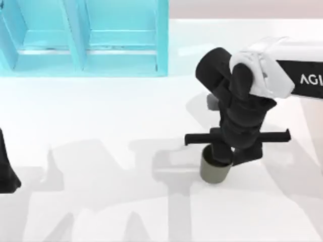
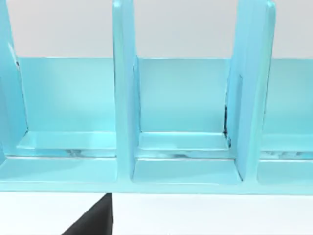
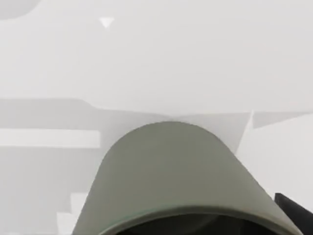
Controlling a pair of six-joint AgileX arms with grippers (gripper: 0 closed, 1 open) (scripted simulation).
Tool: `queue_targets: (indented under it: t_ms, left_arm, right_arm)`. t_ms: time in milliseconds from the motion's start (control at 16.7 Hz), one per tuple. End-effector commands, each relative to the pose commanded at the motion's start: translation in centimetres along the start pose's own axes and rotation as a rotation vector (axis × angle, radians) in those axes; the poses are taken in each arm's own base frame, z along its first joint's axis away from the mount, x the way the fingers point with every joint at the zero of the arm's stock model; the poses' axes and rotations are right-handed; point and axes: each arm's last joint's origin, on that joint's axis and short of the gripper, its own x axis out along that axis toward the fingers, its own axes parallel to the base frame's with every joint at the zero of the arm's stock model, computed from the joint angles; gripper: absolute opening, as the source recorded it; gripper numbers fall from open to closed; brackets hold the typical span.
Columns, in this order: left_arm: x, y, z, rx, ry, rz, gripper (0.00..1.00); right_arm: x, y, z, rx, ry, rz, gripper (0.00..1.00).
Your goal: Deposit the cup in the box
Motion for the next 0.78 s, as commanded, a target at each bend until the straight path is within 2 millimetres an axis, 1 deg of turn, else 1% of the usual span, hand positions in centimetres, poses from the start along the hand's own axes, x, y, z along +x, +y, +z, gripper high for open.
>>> queue_targets:
  t_ms: [120,180,240,300,420,540,660,720,780]
  left_arm:
    - [0.0,0.0,0.0,0.000,0.000,0.000,1.00]
    - [0.0,0.0,0.0,0.000,0.000,0.000,1.00]
    - [0.0,0.0,0.0,0.000,0.000,0.000,1.00]
    - [0.0,0.0,0.0,0.000,0.000,0.000,1.00]
    - [0.0,0.0,0.0,0.000,0.000,0.000,1.00]
    - [0.0,0.0,0.0,0.000,0.000,0.000,1.00]
    - [0.0,0.0,0.0,0.000,0.000,0.000,1.00]
    - [0.0,0.0,0.0,0.000,0.000,0.000,1.00]
    - [0.0,0.0,0.0,0.000,0.000,0.000,1.00]
  right_arm:
    - [-1.1,-1.4,1.3,-0.012,-0.011,-0.001,0.00]
    - [-1.8,-2.6,2.2,-0.015,-0.016,-0.003,0.00]
    - [-2.6,-4.2,3.2,-0.016,-0.022,-0.006,0.00]
    - [-3.5,-6.3,4.2,-0.015,-0.027,-0.010,0.00]
    - [-5.6,-11.6,6.0,-0.011,-0.037,-0.022,0.00]
    - [-7.8,-18.1,6.7,-0.002,-0.044,-0.038,0.00]
    - [-9.8,-24.8,6.1,0.010,-0.045,-0.057,0.00]
    - [-10.6,-27.8,5.4,0.015,-0.039,-0.064,0.00]
    - [-11.2,-30.5,4.5,0.017,-0.030,-0.069,0.00]
